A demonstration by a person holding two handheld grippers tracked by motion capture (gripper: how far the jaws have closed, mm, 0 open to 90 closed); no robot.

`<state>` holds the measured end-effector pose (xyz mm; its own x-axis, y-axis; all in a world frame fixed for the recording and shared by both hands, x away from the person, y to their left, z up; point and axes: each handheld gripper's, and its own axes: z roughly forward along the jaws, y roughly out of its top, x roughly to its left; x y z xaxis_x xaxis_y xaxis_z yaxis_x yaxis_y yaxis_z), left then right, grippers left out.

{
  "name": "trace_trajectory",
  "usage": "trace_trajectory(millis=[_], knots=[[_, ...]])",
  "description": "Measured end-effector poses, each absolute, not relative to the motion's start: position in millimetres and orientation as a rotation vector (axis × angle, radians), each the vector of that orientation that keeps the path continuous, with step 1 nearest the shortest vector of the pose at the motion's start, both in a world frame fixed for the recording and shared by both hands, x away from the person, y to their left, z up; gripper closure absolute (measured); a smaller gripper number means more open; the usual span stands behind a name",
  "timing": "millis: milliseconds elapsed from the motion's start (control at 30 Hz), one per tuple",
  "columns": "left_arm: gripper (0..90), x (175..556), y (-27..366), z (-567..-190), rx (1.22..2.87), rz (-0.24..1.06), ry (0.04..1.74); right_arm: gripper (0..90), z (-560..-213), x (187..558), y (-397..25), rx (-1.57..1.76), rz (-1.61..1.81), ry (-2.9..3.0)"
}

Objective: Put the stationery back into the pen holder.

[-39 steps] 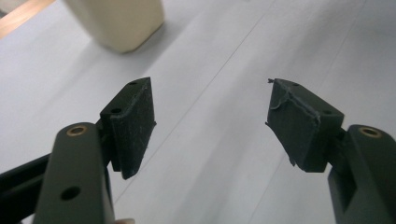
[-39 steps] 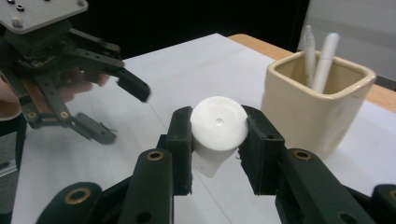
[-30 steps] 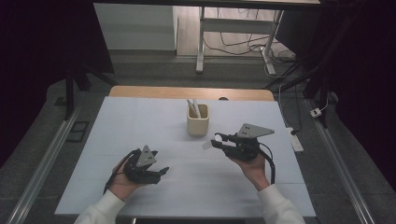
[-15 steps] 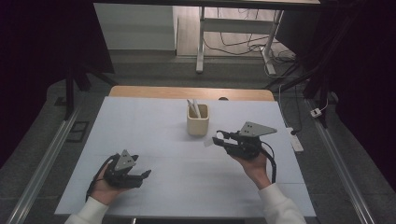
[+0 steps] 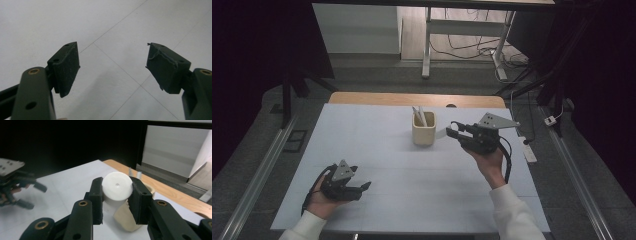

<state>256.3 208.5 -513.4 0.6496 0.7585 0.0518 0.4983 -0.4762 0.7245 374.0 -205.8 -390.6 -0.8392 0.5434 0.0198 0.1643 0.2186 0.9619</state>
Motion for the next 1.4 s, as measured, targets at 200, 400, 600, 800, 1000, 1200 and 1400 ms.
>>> trace_trajectory(millis=[200, 400, 600, 800, 1000, 1200, 1400], knots=[[26.2, 256.8, 209.5, -514.0, 2.171, 0.478, 0.973, 66.0, -386.3, 394.5, -193.5, 0.699, 1.62, 2.196], [26.1, 257.3, 209.1, -513.8, 2.172, 0.478, 0.972, 66.0, -382.6, 413.6, -173.8, 0.715, 1.582, 2.228], [26.1, 257.6, 208.2, -514.7, 2.174, 0.472, 0.969, 65.9, -383.7, 430.9, -159.6, 0.755, 1.531, 2.251], [26.1, 258.4, 208.7, -515.5, 2.177, 0.47, 0.971, 65.9, -389.4, 441.0, -153.2, 0.786, 1.498, 2.267], [26.0, 258.8, 207.7, -516.2, 2.181, 0.472, 0.97, 65.9, -396.3, 448.6, -149.4, 0.814, 1.477, 2.291], [26.0, 259.6, 207.9, -517.5, 2.183, 0.469, 0.975, 65.8, -402.6, 455.7, -144.6, 0.838, 1.444, 2.323], [26.0, 259.7, 207.9, -518.0, 2.187, 0.471, 0.973, 60.6, -408.1, 459.2, -137.6, 0.832, 1.433, 2.351]])
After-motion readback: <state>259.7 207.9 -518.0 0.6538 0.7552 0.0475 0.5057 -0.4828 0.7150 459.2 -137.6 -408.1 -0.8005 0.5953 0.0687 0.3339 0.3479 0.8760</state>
